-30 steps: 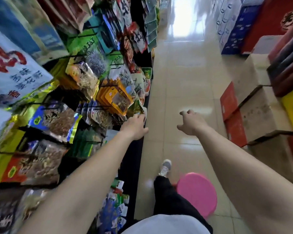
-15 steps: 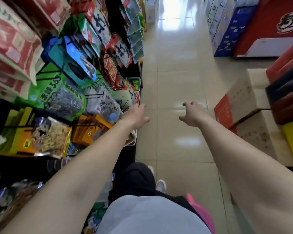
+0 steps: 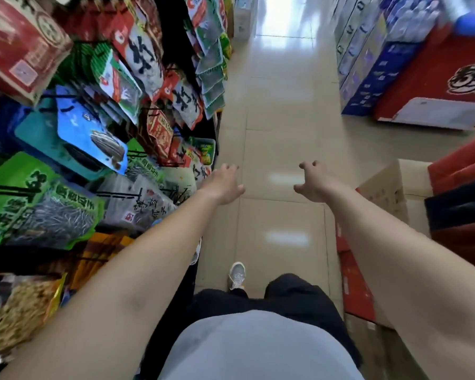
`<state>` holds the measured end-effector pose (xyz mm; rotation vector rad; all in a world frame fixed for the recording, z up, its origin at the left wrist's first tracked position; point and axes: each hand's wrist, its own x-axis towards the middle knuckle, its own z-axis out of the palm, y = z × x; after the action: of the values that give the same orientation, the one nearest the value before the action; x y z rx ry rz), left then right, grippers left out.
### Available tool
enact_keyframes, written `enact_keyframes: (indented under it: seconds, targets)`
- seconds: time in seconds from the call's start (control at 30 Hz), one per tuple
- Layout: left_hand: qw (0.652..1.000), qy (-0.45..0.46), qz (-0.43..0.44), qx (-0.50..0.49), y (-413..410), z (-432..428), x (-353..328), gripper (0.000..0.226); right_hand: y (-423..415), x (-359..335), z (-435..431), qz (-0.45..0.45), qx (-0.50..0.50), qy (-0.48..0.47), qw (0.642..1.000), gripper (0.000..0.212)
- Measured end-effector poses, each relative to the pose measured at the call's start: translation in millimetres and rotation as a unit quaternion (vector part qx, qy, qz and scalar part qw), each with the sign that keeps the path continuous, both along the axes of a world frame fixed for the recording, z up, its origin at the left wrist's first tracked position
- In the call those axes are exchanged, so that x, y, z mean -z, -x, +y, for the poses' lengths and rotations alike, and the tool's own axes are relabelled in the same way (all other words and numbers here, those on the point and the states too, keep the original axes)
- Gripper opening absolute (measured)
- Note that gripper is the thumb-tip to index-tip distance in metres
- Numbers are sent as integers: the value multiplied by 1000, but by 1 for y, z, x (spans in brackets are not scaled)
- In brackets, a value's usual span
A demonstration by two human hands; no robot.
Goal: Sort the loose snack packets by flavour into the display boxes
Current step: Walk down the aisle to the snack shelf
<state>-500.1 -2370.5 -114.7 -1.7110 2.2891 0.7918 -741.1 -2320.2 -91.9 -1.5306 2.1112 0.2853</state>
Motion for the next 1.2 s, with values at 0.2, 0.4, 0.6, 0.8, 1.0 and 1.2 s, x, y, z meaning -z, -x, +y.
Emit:
enact_keyframes:
  seconds: [0.2, 0.4, 0.6, 0.8, 1.0, 1.2]
  targets:
    - [996, -7, 18, -84, -19, -6, 8, 62, -30, 9, -60, 4, -137, -16, 990, 69]
    - [960, -19, 11, -280, -54, 47, 20, 59, -98, 23, -79, 7, -354, -27, 935, 70]
    - [893, -51, 12, -447, -77, 161, 22, 66, -175, 32, -32, -13, -527, -57, 848, 72]
    - [819, -47, 7, -572, -104, 288, 18, 66, -243, 27, 54, -14, -644, -40, 764, 59]
    - [754, -51, 16, -655, -127, 405, 24, 62, -306, 29, 140, -18, -719, -61, 692, 53]
    - [691, -56, 8, -720, -146, 497, 26, 64, -350, 30, 215, 4, -781, -35, 624, 65]
